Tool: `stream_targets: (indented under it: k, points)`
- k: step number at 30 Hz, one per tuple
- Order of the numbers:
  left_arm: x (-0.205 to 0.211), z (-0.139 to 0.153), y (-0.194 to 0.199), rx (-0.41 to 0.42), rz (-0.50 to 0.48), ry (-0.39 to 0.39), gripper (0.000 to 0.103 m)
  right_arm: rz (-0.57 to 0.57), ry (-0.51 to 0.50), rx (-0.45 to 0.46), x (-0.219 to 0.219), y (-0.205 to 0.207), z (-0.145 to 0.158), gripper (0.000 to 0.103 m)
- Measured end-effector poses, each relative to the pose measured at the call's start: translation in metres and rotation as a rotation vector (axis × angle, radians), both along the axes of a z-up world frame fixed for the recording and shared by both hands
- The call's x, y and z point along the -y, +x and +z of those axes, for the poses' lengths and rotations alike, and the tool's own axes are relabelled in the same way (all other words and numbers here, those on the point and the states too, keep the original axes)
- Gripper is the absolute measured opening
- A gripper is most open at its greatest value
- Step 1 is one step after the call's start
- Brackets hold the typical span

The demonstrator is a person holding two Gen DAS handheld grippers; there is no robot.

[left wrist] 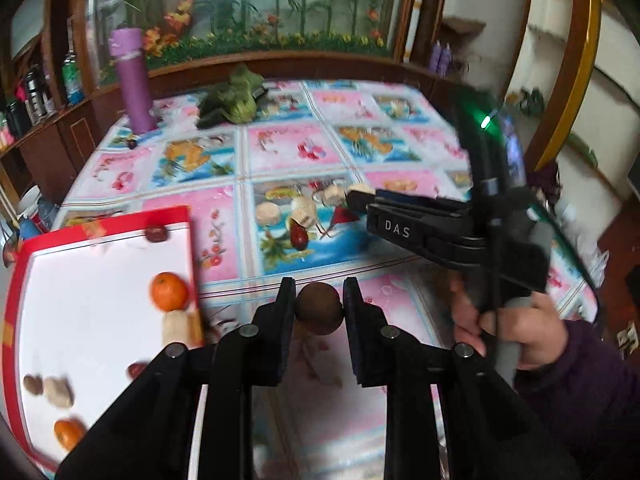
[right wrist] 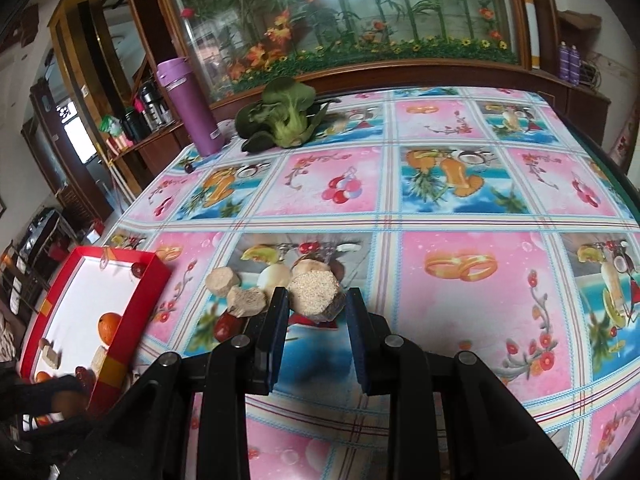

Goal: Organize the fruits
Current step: 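Carry the brown fruit and tan cake into the tray and open both tools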

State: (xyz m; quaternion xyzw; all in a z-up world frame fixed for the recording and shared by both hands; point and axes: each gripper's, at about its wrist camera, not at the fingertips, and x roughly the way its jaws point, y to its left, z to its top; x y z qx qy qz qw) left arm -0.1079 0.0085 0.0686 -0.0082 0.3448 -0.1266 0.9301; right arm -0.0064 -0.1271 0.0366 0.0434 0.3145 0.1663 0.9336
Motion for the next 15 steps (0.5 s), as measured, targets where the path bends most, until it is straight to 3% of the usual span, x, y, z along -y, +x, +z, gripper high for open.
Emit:
stream_targets:
  k: [9,15]
  points:
    - [-0.067,0.026,-0.042,0.113,0.166,-0.046,0.026,0.013,0.065,0.071,-0.015,-0.031,0.02,0.028]
    - [-0.116,0.019,-0.051,0.124,0.299,-0.039,0.026,0.206,0.119,0.052,-0.083,-0.062,0.03,0.028]
